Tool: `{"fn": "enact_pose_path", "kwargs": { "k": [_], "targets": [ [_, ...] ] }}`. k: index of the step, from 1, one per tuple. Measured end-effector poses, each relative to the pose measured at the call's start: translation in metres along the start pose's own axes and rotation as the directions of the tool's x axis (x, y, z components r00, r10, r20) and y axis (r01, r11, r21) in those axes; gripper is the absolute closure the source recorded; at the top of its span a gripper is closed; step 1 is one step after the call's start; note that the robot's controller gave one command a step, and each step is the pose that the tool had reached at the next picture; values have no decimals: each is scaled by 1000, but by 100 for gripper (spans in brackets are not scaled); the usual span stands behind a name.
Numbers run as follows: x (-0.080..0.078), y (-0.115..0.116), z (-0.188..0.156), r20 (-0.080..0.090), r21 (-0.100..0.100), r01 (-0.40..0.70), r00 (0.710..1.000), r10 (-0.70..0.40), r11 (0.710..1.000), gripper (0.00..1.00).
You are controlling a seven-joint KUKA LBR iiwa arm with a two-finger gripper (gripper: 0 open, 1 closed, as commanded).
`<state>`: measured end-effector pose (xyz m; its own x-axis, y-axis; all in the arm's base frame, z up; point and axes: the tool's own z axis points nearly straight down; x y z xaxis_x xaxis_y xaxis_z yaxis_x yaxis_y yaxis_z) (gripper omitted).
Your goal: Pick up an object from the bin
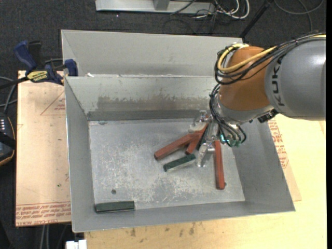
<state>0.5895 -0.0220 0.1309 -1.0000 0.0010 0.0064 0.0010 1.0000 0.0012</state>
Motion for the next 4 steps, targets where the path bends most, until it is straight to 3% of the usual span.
{"fn": "enact_pose_path", "kwargs": {
  "k": [1, 2, 3, 4],
  "targets": [
    [-2, 0, -4, 7, 0, 1, 1000, -1, 1000, 0],
    [13, 26, 47, 13, 7, 168, 986, -169, 986, 100],
    [13, 26, 47, 14, 7, 168, 986, -169, 986, 100],
    [-4, 36, -50, 10, 2, 176, 984, -176, 984, 100]
  ]
}}
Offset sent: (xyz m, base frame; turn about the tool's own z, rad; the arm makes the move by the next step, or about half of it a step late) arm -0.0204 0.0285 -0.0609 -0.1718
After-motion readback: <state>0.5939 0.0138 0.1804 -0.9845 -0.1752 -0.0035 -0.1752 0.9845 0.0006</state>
